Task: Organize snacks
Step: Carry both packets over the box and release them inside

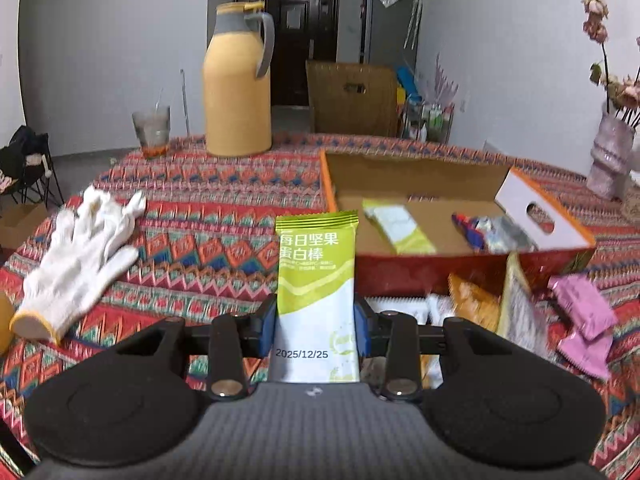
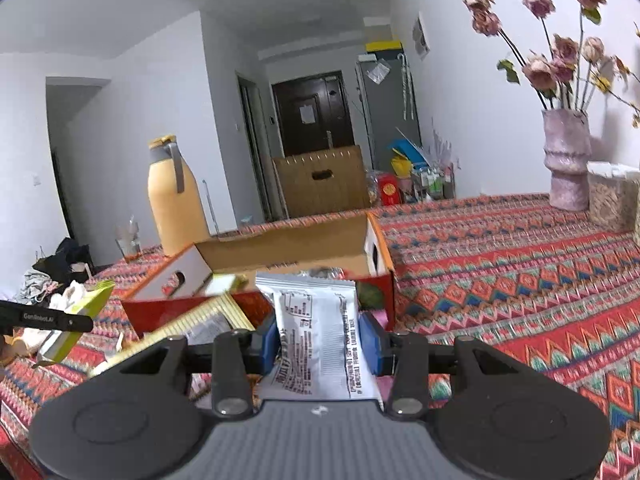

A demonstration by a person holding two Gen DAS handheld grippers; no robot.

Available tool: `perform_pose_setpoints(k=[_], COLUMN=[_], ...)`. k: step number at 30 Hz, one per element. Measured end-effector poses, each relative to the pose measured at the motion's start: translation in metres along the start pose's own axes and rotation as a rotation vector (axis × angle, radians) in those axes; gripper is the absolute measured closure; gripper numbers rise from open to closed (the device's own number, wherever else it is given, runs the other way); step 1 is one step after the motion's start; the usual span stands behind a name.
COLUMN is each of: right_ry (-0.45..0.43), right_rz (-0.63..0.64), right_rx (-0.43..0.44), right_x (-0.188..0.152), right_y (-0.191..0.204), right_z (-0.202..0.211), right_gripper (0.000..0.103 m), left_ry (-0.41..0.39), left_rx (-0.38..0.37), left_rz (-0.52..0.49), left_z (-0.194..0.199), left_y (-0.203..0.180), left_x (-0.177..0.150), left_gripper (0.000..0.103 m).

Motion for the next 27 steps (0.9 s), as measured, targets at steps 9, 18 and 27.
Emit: perform_pose_setpoints(k=[9, 18, 27], right_ry=[-0.052, -0.072, -0.056], right_rz=[0.041, 0.058, 0.025], right_rx=[0.022, 0.045, 0.040], right_x=[0.040, 0.079, 0.101], right_y=[0.016, 0.024, 0.022], right_z=[-0.017, -0.053, -0.101], right_gripper=[0.062, 0.062, 0.062], left_ry=[-0.066, -0.104, -0.089], left_rx=[-0.043, -0.075, -0.069], left_rz=[-0.011, -0.013, 0.040], left_z=[0.007, -0.005, -0.041], left_y=[-0.028, -0.053, -0.057], left_x=[0.038, 0.072, 0.099], left_gripper=[0.065, 0.065, 0.065])
Point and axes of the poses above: each gripper's, at about its wrist camera, not at the fingertips, and z roughly against the way its jaws point, y to its left, x to its top, the point moved 8 cm from there along -z, roughly the way its jaws point, and after that the axes turned 10 degrees about y, right-handed, at the moved point
